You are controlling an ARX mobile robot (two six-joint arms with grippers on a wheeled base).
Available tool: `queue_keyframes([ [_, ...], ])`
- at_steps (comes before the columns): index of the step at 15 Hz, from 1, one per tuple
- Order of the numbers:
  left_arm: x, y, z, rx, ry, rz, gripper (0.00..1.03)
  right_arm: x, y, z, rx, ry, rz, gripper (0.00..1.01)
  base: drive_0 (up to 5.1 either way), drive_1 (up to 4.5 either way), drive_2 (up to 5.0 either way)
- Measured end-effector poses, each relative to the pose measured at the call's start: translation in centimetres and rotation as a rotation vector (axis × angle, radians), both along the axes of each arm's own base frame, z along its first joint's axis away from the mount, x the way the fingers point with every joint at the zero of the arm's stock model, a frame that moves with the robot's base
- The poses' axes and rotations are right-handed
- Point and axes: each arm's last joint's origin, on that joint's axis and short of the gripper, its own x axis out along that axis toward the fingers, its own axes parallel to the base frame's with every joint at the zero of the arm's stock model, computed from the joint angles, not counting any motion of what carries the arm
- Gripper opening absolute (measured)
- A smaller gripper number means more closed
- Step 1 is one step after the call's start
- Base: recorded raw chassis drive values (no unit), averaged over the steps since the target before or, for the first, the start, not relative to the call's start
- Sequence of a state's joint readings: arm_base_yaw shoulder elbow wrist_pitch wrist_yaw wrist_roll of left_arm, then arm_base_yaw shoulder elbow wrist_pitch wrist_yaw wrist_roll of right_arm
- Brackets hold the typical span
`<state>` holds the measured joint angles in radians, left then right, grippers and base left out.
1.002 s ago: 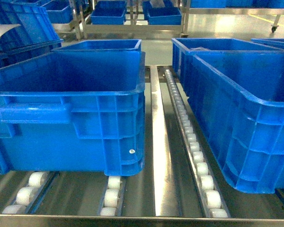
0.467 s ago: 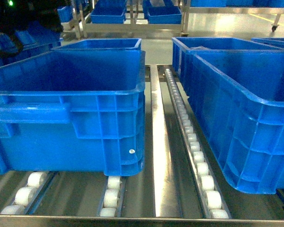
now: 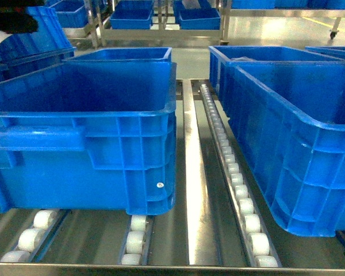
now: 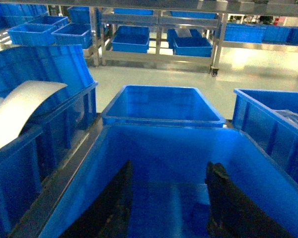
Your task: Sort blue parts and orange caps into right shelf containers
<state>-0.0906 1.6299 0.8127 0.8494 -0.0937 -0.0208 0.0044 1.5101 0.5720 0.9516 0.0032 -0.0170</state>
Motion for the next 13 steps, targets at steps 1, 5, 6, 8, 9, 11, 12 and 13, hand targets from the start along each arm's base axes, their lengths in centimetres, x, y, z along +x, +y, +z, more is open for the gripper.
queue_keyframes([
  [1,-2.4,0.6,-0.6,0.002,-0.009,0.006,0.27,-1.8,0.0,-0.7,0.002,0.009,0.0,0.3,0.0,0.0,0.0],
  [5,-9.0,1.6,-3.9,0.007,0.04,-0.003,0.02,-7.1,0.0,-2.3,0.006,0.019,0.0,0.03,0.0,0.0,0.0],
  [6,-10.2,2.3,-4.0,0.007,0.031,-0.014,0.02,-8.1,0.0,-2.5,0.006,0.022,0.0,0.03,0.0,0.0,0.0],
  [8,-12.6,3.0,-5.0,0.008,0.046,0.008,0.02,-10.0,0.0,-3.1,0.006,0.029,0.001,0.02,0.0,0.0,0.0],
  [9,-13.6,2.9,-5.3,0.009,0.049,0.002,0.02,-10.7,0.0,-3.1,0.006,0.026,0.001,0.02,0.0,0.0,0.0],
  [11,-15.2,2.8,-5.5,0.009,0.042,-0.004,0.02,-12.1,-0.1,-3.8,0.006,-0.005,0.0,0.02,0.0,0.0,0.0],
  [12,-16.0,2.8,-5.7,0.009,0.044,-0.003,0.02,-12.7,-0.1,-4.6,0.006,0.047,0.001,0.02,0.0,0.0,0.0],
  [13,-16.6,2.8,-5.9,0.009,0.048,-0.003,0.02,-13.4,-0.1,-4.8,0.006,0.054,0.001,0.02,0.0,0.0,0.0],
])
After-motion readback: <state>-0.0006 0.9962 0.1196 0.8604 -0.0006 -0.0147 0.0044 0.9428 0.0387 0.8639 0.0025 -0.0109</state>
